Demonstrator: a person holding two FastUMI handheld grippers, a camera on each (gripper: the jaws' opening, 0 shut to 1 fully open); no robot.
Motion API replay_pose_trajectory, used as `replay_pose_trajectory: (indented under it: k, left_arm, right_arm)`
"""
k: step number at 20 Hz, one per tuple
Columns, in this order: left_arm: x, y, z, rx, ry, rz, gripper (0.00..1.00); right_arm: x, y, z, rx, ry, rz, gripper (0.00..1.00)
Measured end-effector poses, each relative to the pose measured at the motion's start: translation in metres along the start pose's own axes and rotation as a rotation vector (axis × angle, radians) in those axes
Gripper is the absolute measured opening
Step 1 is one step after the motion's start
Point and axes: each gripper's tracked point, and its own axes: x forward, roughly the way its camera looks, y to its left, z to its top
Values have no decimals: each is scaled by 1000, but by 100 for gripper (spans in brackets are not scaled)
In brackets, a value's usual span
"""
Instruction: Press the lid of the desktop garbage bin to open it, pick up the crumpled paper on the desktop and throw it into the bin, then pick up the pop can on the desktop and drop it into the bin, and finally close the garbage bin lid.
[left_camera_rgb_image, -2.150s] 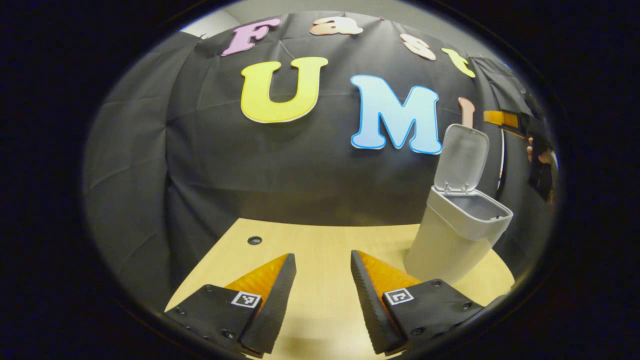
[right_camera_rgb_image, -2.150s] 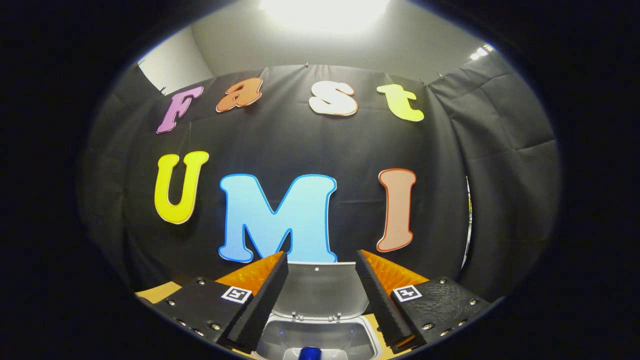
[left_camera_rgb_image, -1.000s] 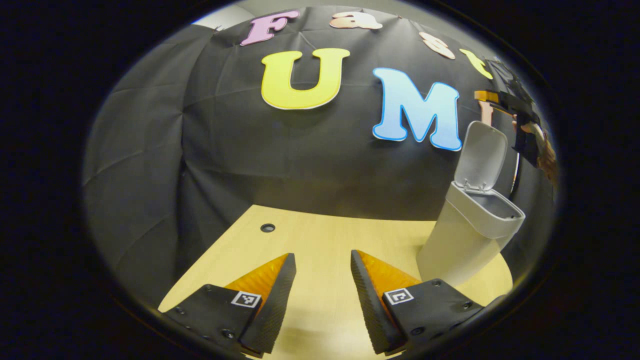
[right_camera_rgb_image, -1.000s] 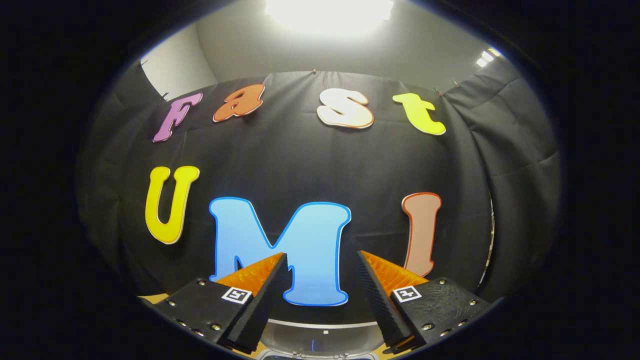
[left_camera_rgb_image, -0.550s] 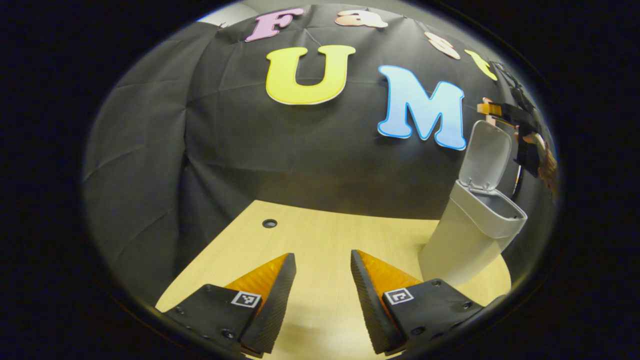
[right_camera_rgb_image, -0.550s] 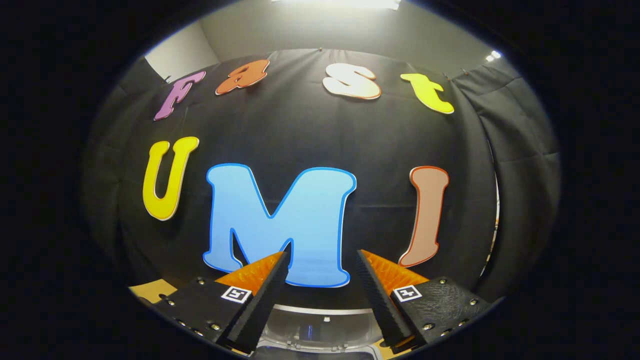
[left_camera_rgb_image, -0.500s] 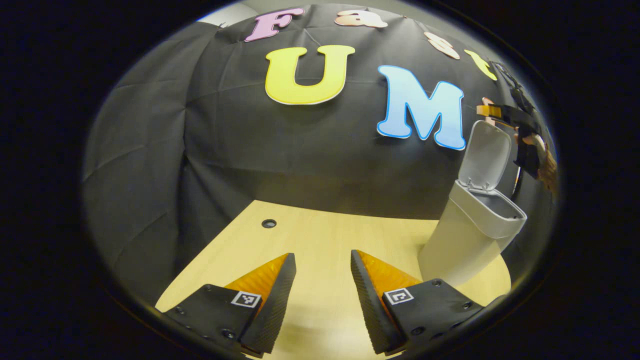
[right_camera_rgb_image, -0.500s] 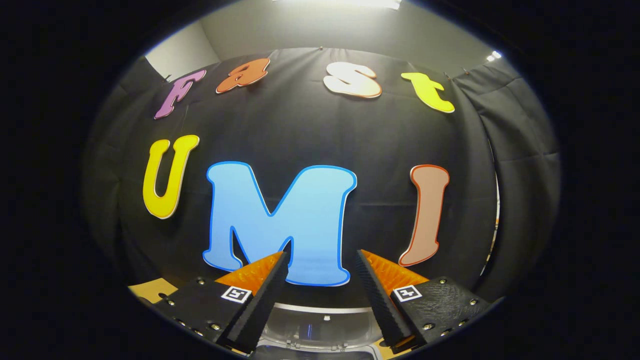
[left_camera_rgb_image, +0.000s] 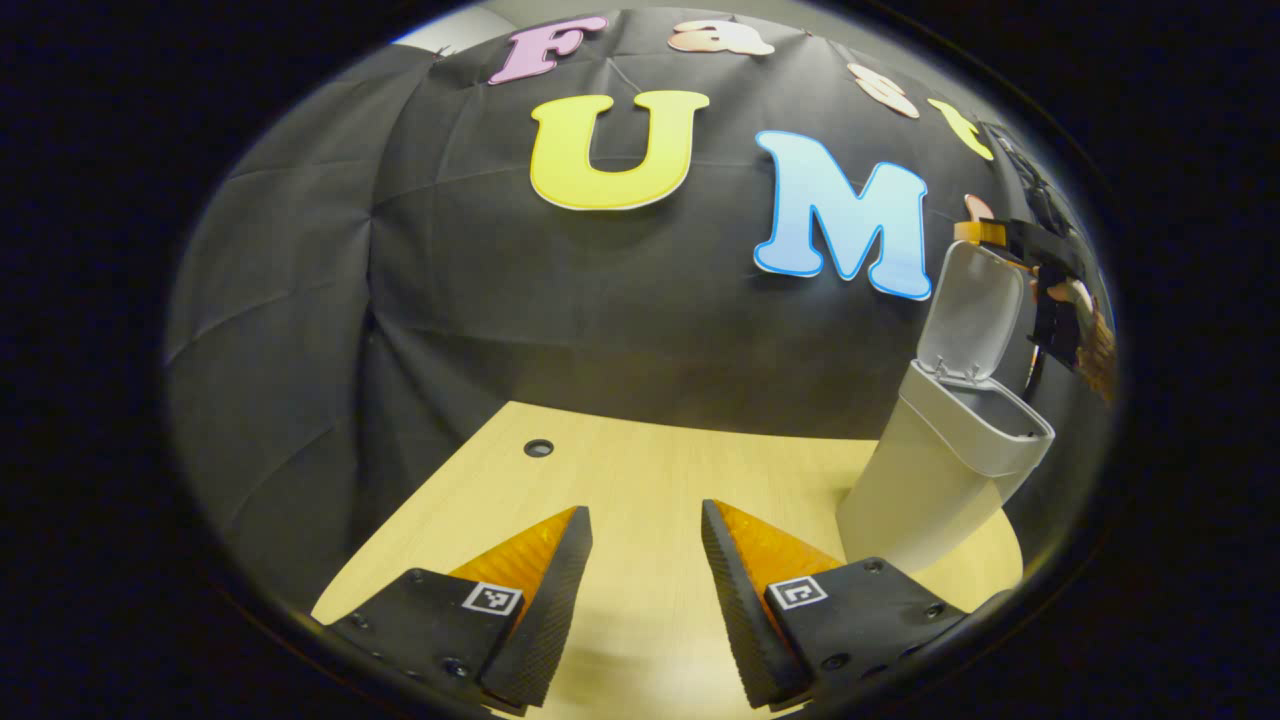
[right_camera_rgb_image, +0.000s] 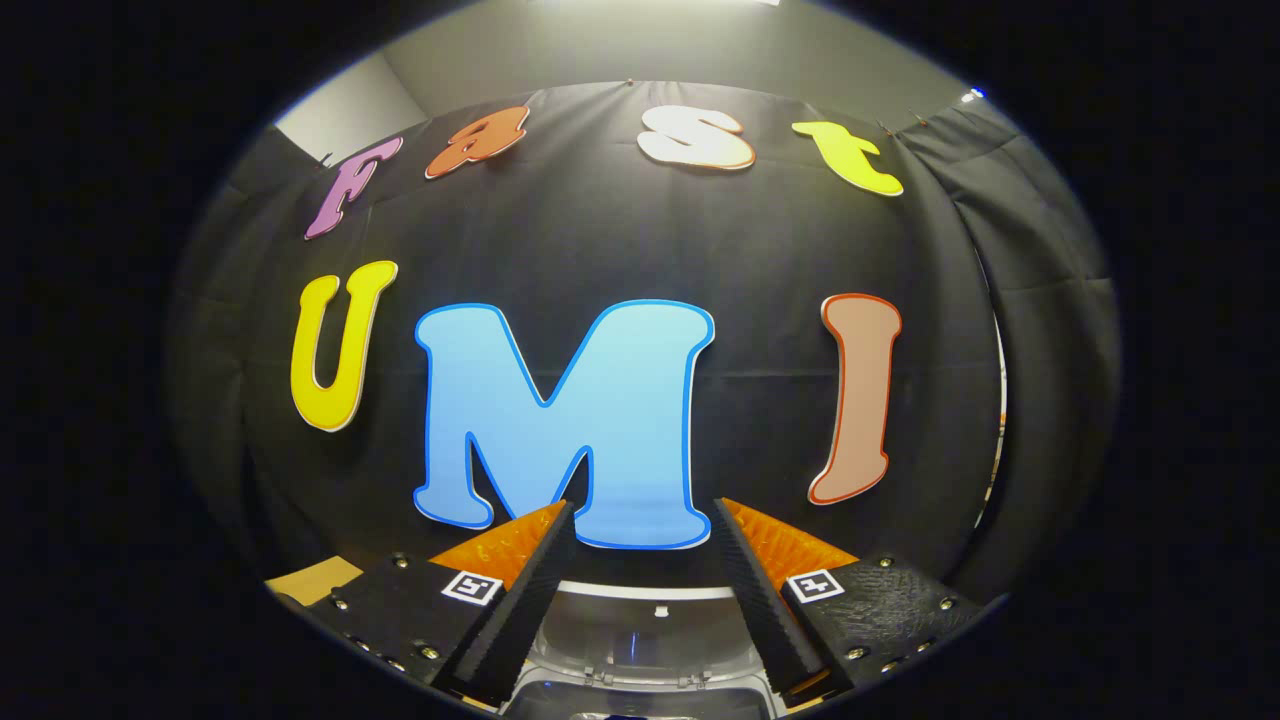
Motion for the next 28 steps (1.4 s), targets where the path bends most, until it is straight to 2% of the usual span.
replay_pose_trajectory:
  k: [2,3,4,5,9,11,12,13,20,23,24,25,28]
  left_arm:
    - [0,0,0,1,-3,1,75]
    - [0,0,0,2,-5,1,78]
    - [0,0,1,3,-8,0,75]
    - [-1,0,1,3,-9,-2,78]
    - [-3,-2,3,5,-14,-18,75]
    - [-4,-4,4,10,-17,-27,75]
    - [-6,-6,7,14,-20,-33,78]
    - [-8,-11,9,17,-21,-38,75]
    - [-25,-32,5,67,-34,-66,75]
    - [-32,-31,-1,72,-34,-70,75]
    - [-33,-29,-2,71,-34,-69,78]
    - [-33,-27,-1,71,-32,-68,75]
    - [-31,-23,3,73,-33,-67,75]
  right_arm:
    - [-3,0,0,13,-3,2,88]
    - [-8,1,-2,5,-6,4,88]
    - [-17,2,-5,0,-5,7,88]
    - [-27,3,-7,1,-8,9,88]
    - [-58,6,-20,8,4,29,88]
    - [-73,7,-30,10,31,35,88]
    - [-80,7,-36,14,43,36,88]
    - [-87,8,-43,14,56,36,88]
    - [-111,9,-108,22,205,20,86]
    - [-119,8,-131,19,246,6,88]
    - [-121,9,-138,22,262,7,88]
    - [-123,10,-145,29,276,9,88]
    - [-125,10,-156,53,294,7,88]
